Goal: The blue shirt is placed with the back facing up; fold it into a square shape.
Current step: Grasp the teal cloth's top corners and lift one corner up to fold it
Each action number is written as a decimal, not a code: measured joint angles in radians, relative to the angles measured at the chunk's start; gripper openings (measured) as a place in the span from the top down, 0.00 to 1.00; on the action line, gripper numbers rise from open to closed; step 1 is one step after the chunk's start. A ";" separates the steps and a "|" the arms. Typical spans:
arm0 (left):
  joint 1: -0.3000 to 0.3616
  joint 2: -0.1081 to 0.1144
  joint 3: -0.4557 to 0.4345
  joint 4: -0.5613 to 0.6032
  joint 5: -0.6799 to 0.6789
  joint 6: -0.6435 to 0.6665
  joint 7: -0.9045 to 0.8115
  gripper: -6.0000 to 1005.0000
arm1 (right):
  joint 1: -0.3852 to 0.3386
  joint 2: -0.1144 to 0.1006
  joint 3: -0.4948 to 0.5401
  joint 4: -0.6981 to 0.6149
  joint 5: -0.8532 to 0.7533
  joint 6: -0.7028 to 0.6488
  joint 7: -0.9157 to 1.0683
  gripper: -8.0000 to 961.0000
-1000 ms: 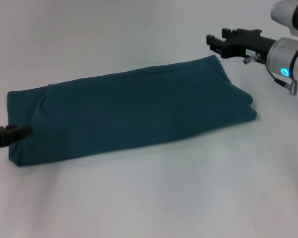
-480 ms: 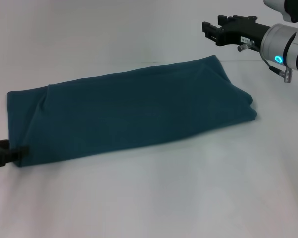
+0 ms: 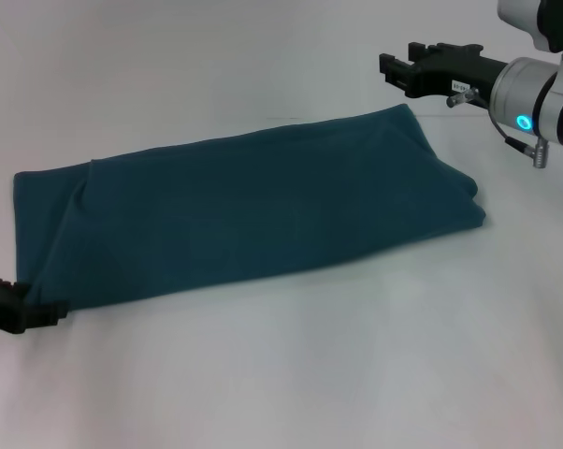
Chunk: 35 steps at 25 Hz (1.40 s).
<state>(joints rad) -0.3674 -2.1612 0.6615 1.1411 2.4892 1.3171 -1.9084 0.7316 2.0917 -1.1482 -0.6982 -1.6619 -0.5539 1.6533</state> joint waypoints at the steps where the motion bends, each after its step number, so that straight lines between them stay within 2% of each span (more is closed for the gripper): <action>1: 0.000 0.000 0.005 0.000 0.005 -0.003 -0.001 0.34 | 0.000 0.000 -0.001 0.003 0.000 0.000 0.000 0.51; 9: -0.016 -0.002 0.020 -0.015 0.010 -0.043 0.005 0.34 | -0.001 -0.001 -0.002 0.017 0.000 -0.002 0.010 0.51; 20: -0.041 0.001 0.073 -0.093 0.026 -0.145 0.009 0.34 | -0.006 -0.004 0.007 0.024 0.002 -0.003 0.030 0.51; 35: -0.048 0.001 0.082 -0.109 0.049 -0.144 0.008 0.37 | -0.006 -0.002 0.007 0.021 0.006 0.000 0.033 0.51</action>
<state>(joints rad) -0.4152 -2.1600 0.7435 1.0325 2.5378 1.1732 -1.9008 0.7253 2.0894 -1.1412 -0.6772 -1.6560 -0.5541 1.6858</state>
